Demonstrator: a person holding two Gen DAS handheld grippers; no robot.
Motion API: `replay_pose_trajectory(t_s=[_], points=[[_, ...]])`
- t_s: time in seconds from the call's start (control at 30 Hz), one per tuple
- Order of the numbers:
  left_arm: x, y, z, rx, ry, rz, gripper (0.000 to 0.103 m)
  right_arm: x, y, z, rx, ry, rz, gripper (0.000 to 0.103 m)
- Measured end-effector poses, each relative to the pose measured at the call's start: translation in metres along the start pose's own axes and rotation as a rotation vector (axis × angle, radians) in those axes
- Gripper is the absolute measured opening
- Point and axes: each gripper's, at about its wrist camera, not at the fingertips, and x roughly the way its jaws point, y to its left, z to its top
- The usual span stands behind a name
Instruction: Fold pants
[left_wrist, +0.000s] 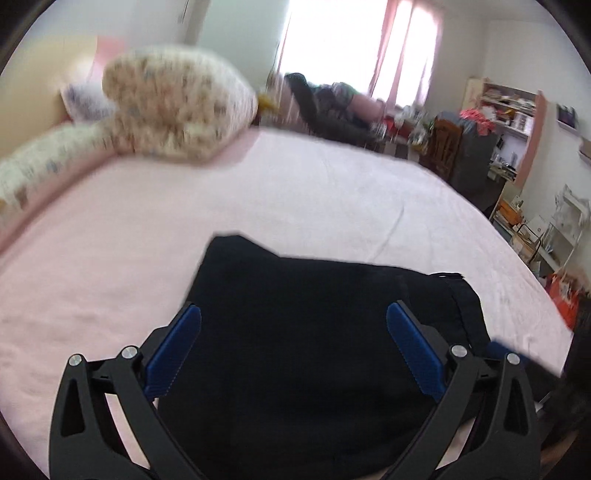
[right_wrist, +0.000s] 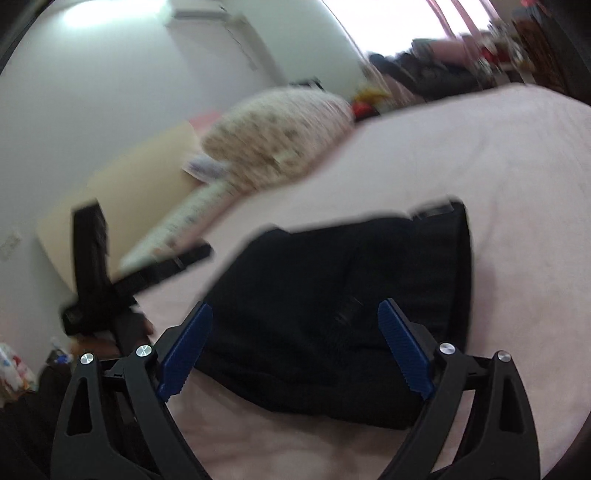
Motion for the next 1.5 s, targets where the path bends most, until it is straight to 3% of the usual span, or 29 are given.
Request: replay_pose_trajectory(t_s=[0.07,0.13,0.23,0.33,0.4,0.47,0.53,0.7,0.77,0.87,0.93,1.07,1.27,1.4,1.5], points=[[0.022,0.008,-0.004,-0.038,0.090,0.026,0.101,0.011,-0.011,-0.007,0.035,0.065,-0.032,0.093],[0.039,0.018,-0.014,-0.077,0.169,0.041,0.101,0.013,-0.017,-0.014,0.054,0.063,-0.027,0.093],[0.062,0.040,-0.031,-0.177,0.245,-0.031,0.101,0.014,-0.011,-0.016,-0.002,0.071,-0.061,0.093],[0.050,0.042,-0.023,-0.173,0.241,-0.048,0.100,0.011,0.005,-0.015,-0.073,0.071,-0.110,0.093],[0.039,0.045,-0.010,-0.167,0.204,-0.096,0.100,-0.006,0.012,-0.003,-0.081,-0.002,-0.068,0.095],[0.028,0.046,0.010,-0.141,0.142,-0.106,0.101,-0.010,0.015,0.016,-0.116,-0.057,-0.087,0.101],[0.028,0.046,0.028,-0.136,0.115,-0.108,0.101,0.000,0.009,0.031,-0.122,-0.029,-0.120,0.102],[0.057,0.042,0.054,-0.212,0.129,-0.189,0.101,0.025,-0.019,0.045,-0.052,0.033,-0.103,0.102],[0.075,0.035,0.056,-0.203,0.149,-0.157,0.101,0.036,-0.025,0.042,-0.050,0.090,-0.142,0.102],[0.118,0.034,0.057,-0.186,0.259,-0.051,0.101,0.060,-0.035,0.028,-0.064,0.218,-0.279,0.102],[0.135,0.036,0.051,-0.191,0.310,0.001,0.101,0.062,-0.037,0.023,-0.066,0.232,-0.281,0.102],[0.152,0.033,0.047,-0.179,0.337,0.069,0.101,0.063,-0.032,0.022,-0.088,0.235,-0.300,0.102],[0.137,0.035,0.048,-0.181,0.276,0.052,0.101,0.064,-0.033,0.026,-0.097,0.222,-0.301,0.102],[0.081,0.031,0.049,-0.126,0.146,-0.012,0.101,0.050,-0.026,0.030,-0.130,0.164,-0.327,0.102],[0.038,0.024,0.038,-0.039,0.092,-0.077,0.101,0.023,-0.015,0.034,-0.130,0.101,-0.237,0.102]])
